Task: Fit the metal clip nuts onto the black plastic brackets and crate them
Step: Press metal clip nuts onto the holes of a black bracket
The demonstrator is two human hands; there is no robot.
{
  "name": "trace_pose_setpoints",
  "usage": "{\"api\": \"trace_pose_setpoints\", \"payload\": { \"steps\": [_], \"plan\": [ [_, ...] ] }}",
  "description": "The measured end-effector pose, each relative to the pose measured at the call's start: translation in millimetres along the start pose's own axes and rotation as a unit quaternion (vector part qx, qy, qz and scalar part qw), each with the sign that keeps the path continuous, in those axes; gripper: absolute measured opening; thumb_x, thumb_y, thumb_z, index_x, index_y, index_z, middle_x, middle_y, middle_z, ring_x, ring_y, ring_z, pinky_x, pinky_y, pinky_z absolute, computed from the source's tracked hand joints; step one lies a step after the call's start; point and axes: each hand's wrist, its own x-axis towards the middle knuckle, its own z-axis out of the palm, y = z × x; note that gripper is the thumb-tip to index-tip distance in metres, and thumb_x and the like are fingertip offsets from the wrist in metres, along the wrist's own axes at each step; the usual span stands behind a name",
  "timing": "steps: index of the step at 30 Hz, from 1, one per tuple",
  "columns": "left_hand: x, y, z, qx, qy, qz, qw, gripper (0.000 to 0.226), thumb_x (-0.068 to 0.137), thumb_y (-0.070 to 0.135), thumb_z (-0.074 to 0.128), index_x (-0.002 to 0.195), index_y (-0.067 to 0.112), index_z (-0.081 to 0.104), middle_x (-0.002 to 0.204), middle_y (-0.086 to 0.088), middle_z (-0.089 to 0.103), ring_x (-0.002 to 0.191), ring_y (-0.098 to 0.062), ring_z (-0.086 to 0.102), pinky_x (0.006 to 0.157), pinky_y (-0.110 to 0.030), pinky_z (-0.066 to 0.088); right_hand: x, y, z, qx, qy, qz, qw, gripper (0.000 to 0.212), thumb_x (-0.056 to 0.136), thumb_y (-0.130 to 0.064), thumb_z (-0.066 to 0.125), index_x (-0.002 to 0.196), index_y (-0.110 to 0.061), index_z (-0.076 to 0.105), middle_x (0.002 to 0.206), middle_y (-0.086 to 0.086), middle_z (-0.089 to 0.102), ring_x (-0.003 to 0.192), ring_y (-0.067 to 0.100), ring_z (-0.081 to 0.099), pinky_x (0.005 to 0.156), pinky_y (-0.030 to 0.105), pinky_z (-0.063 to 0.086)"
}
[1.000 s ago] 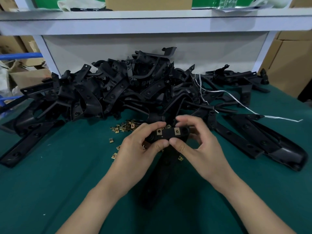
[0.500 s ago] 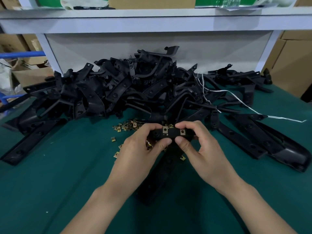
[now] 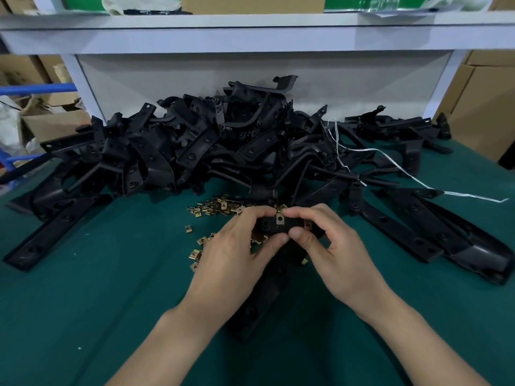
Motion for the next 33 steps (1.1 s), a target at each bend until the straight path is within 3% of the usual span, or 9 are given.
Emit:
{"api": "trace_pose_setpoints", "payload": {
  "steps": [6,12,21,33],
  "plan": [
    [0.7,-0.9,3.2,-0.066,0.006,-0.017,0.998,0.025,0.087,0.048,0.069,0.110,0.048,0.057,0.099,0.034,0.065,0.089,0.010,0.062,0.070,-0.004,0.042,-1.0,-1.7,0.8,0.024,0.005,0.006,1.000,0.026,0.099,-0.029,0.061,0.123,-0.039,0.066,0.111,-0.010,0.063,0.112,0.014,0.059,0.090,0.011,0.041],
    [1.7,-4.2,4.1,-0.083,0.003,-0.011,0.996,0.024,0.088,0.043,0.071,0.109,0.046,0.059,0.097,0.034,0.066,0.083,0.009,0.063,0.067,-0.004,0.042,-1.9,-2.4,1.3,0.034,0.008,0.013,0.999,0.024,0.098,-0.031,0.061,0.120,-0.038,0.067,0.110,-0.008,0.063,0.110,0.015,0.059,0.088,0.011,0.041],
    [1.1,-5.0,5.2,-0.082,0.003,-0.005,0.997,0.035,0.083,0.065,0.057,0.116,0.053,0.052,0.104,0.036,0.064,0.092,0.009,0.063,0.071,-0.004,0.042,-0.8,-2.1,1.5,0.017,0.004,0.011,1.000,0.029,0.101,-0.032,0.060,0.129,-0.037,0.063,0.112,-0.011,0.062,0.113,0.009,0.059,0.092,0.009,0.039],
    [1.9,-5.2,5.4,-0.075,-0.001,0.011,0.997,0.033,0.085,0.061,0.056,0.116,0.049,0.055,0.107,0.035,0.064,0.091,0.008,0.064,0.073,-0.006,0.045,-1.4,-3.1,2.5,0.015,-0.001,0.011,1.000,0.026,0.101,-0.029,0.059,0.123,-0.043,0.064,0.110,-0.014,0.060,0.111,0.006,0.059,0.090,0.008,0.038]
  ]
}}
